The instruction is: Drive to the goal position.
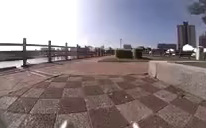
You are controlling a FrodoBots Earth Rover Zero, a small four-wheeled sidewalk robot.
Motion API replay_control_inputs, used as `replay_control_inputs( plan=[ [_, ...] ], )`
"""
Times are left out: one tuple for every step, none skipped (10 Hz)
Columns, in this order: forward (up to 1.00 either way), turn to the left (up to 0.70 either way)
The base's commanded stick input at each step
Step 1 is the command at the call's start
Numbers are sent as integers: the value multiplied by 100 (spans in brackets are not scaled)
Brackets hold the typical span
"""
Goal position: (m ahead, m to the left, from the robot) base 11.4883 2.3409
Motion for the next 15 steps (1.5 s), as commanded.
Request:
replay_control_inputs(
  plan=[
    [50,12],
    [50,34],
    [50,23],
    [50,8],
    [50,5],
    [50,0],
    [50,11],
    [50,15],
    [50,4],
    [50,1],
    [50,8],
    [50,20],
    [50,50],
    [50,50],
    [50,20]
  ],
)
